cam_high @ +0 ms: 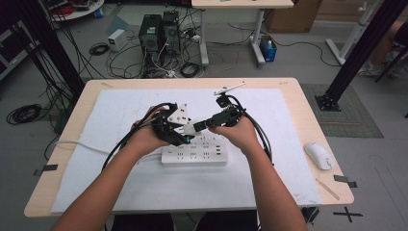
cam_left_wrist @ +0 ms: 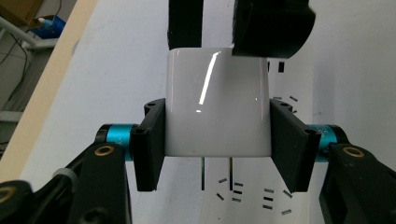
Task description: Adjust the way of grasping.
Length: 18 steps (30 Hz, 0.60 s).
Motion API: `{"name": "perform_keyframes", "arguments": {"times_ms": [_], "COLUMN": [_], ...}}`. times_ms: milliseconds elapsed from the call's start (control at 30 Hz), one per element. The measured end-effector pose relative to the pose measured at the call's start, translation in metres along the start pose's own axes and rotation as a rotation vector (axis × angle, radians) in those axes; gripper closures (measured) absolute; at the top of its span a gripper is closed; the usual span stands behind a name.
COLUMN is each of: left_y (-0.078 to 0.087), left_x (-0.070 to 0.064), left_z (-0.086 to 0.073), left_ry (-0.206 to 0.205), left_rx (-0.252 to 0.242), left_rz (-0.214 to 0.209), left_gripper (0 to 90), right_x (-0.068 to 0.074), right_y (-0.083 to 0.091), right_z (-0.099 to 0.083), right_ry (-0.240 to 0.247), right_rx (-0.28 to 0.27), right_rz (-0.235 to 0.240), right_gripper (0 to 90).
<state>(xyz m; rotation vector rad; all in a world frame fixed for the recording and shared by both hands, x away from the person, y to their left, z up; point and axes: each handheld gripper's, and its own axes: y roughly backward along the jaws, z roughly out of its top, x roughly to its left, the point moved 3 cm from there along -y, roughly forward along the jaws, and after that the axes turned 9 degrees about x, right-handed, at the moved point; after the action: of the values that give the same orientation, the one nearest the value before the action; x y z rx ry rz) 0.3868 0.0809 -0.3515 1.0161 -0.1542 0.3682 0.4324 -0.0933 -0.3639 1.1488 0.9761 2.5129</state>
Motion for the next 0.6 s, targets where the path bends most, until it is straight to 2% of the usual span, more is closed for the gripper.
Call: {"name": "perform_keyframes", "arguments": {"times_ms": [133, 233, 267, 467, 600], "left_y": [0.0005, 0.0005, 0.0002, 0.0003, 0.0011], "left_x": [-0.0005, -0.0009, -0.0021, -0.0031, -0.0037], "left_z": [0.0014, 0.0019, 0.0026, 0.0041, 0.0058], "left_ry": [-0.009, -0.017, -0.025, -0.037, -0.042], "left_rx": [-0.004, -0.008, -0.003, -0.001, -0.005], "left_rz": [0.002, 0.008, 0.013, 0.019, 0.033], "left_gripper": [42.5, 42.5, 42.5, 42.5, 42.5], "right_x": [-0.0004, -0.0003, 0.0008, 0.0014, -0.0001], "right_y": [-0.0043, -0.0048, -0.0057, -0.0073, -0.0088], "right_z": [0.0007, 0.0008, 0.0014, 0.0024, 0.0013], "right_ry": [-0.016, -0.019, -0.018, -0.022, -0.035], "right_rx": [-0.003, -0.002, -0.008, -0.013, -0.016], "right_rz": [0.034, 0.041, 0.064, 0.068, 0.096], "right_gripper": [6.4, 7.0, 15.6, 16.4, 20.4]}}
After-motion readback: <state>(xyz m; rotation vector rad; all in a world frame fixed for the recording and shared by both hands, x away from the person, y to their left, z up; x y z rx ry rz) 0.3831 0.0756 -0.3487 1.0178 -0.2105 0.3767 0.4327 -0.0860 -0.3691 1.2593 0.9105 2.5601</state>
